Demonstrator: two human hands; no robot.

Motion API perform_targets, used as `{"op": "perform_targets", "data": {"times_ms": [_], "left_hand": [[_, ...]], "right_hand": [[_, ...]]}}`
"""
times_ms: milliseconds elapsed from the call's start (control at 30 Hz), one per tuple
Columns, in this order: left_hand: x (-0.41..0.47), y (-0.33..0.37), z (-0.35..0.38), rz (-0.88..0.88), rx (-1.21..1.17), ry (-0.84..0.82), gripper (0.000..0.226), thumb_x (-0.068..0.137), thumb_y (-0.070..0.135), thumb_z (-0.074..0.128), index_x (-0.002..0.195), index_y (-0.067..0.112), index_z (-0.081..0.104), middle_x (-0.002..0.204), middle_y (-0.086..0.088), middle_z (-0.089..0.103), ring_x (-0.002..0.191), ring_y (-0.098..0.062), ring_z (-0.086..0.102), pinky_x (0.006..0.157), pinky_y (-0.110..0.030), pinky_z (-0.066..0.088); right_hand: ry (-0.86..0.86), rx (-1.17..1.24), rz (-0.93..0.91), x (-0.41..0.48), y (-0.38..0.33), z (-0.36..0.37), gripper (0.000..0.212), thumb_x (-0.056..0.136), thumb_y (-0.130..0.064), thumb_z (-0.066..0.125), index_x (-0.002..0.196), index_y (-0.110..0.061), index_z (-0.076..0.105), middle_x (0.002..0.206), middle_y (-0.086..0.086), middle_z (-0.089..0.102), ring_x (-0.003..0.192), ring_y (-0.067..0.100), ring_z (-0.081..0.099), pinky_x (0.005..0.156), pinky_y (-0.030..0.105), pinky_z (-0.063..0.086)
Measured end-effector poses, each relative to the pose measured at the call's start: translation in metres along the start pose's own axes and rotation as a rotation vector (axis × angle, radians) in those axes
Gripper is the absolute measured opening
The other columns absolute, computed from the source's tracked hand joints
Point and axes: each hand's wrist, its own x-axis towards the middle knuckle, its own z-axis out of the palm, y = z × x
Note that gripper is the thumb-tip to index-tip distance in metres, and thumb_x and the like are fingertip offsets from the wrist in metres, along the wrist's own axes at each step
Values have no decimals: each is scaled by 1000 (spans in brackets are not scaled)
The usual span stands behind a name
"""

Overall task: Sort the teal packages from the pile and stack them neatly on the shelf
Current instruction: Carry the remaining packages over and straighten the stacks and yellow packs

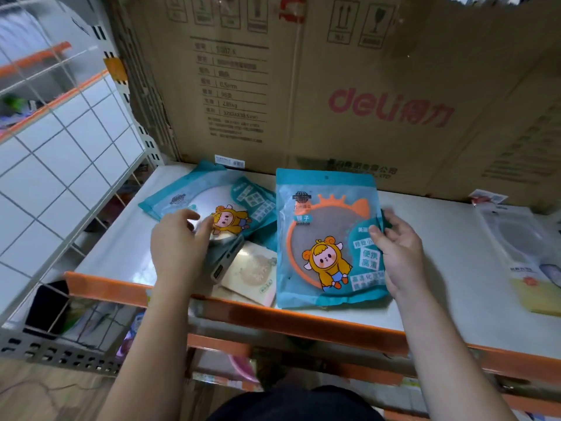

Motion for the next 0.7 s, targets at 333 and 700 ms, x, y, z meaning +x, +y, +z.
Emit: {"op": "perform_targets", "data": {"times_ms": [333, 700], "left_hand": [[14, -12, -3, -218, 100, -18, 60, 78, 58, 70, 100, 6, 49, 100, -18, 63, 91, -39, 58, 62, -37, 34], [29, -14, -6, -544, -919, 8, 27, 71, 12, 84, 94, 9, 69, 79, -1, 72, 69, -14, 72, 60, -25, 57]], "right_hand": [[-37, -80, 63, -1, 10, 9, 10, 90, -16, 66, 98, -22, 63, 86, -5, 75, 79, 16, 74, 54, 25, 57], [-26, -86, 64, 1, 12, 9, 12, 90, -18, 67, 101, -20, 63, 91, -2, 76, 83, 19, 74, 58, 27, 58]]}}
